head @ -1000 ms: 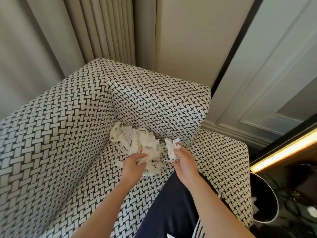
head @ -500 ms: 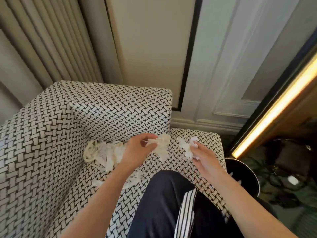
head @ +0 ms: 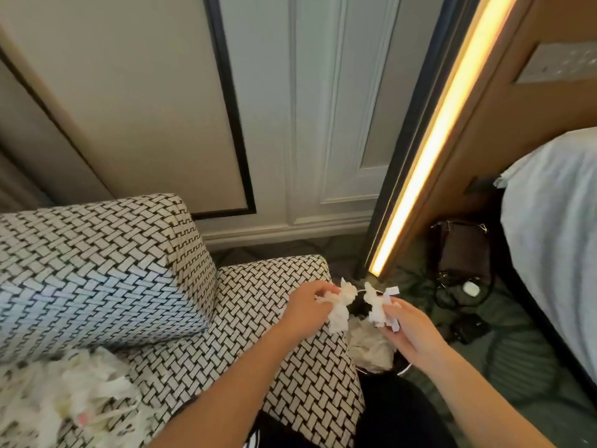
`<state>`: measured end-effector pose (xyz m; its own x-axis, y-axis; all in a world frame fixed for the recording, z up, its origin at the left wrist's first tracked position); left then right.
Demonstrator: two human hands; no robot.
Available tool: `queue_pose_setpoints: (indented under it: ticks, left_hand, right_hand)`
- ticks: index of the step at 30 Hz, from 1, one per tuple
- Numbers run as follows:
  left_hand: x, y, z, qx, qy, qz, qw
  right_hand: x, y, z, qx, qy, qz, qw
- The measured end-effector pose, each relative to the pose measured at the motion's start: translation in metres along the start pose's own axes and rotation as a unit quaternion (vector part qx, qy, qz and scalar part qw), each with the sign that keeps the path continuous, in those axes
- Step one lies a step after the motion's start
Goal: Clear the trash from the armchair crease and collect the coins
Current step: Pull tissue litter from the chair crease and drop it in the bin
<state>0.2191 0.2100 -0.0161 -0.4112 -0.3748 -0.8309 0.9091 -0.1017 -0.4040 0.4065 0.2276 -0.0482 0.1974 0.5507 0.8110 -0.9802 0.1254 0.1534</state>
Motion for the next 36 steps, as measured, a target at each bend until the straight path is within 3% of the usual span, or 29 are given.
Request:
queue_pose_setpoints:
  ticks: [10,18,28,36]
  left_hand:
    - [-0.004,0.072,-0.054,0.141,-0.014,-0.033,0.989]
    - [0.008,0.066,-0.051,0.130,-0.020,-0.027,0.991]
    - [0.011,0.043,-0.028,0.098,-0.010,-0.029,0.995]
    - [0.005,0.021,0.004,0.073,0.004,-0.031,0.997]
  right_hand:
    - [-0.027,-0.037,-0.039,-0.054,0.059,-0.062,0.995]
    - [-0.037,-0.035,-0.059,-0.129,0.122,-0.132,0.975]
    - [-0.031,-0.023,-0.041,-0.072,0.092,-0.187,0.975]
    - [-0.006,-0.005,-0.011,0.002,0.046,-0.121,0.992]
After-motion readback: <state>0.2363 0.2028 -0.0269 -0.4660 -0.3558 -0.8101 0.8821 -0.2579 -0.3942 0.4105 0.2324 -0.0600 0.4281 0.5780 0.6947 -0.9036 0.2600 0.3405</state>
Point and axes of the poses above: each hand's wrist, its own z-axis away from the middle knuckle, its own y-axis out of the palm, x = y × z, the point moved 1 cm from there along -z, towards the middle knuckle, and after that the axes turned 5 degrees about -y, right-handed, at the moved point
